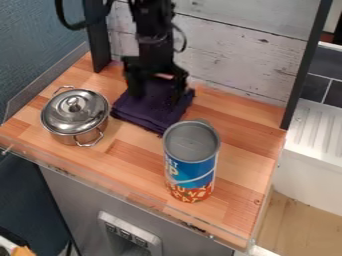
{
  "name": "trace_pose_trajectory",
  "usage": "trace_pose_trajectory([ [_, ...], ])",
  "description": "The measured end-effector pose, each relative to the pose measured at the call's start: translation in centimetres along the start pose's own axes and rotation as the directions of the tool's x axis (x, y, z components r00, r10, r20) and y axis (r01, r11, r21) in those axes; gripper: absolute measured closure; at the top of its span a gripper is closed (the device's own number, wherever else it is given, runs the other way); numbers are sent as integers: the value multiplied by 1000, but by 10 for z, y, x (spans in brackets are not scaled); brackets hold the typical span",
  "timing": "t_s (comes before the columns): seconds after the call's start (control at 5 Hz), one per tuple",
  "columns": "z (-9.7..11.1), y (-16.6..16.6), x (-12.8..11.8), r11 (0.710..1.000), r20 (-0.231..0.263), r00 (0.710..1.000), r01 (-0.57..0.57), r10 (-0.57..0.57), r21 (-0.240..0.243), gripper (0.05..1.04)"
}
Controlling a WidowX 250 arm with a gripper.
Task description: Move the purple cloth from the middle to the top right of the table
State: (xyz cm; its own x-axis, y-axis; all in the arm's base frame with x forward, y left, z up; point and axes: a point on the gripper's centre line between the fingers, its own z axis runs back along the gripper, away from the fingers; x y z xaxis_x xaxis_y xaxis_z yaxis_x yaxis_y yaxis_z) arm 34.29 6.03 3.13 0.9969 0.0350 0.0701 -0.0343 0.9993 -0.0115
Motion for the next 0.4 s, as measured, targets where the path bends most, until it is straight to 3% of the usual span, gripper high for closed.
trace_pose_trajectory([
  [0.2,-12,11,7,999,-9,1000,10,-10,49,83],
  [0.4,-7,19,17,995,14,1000,8,-10,98,83],
])
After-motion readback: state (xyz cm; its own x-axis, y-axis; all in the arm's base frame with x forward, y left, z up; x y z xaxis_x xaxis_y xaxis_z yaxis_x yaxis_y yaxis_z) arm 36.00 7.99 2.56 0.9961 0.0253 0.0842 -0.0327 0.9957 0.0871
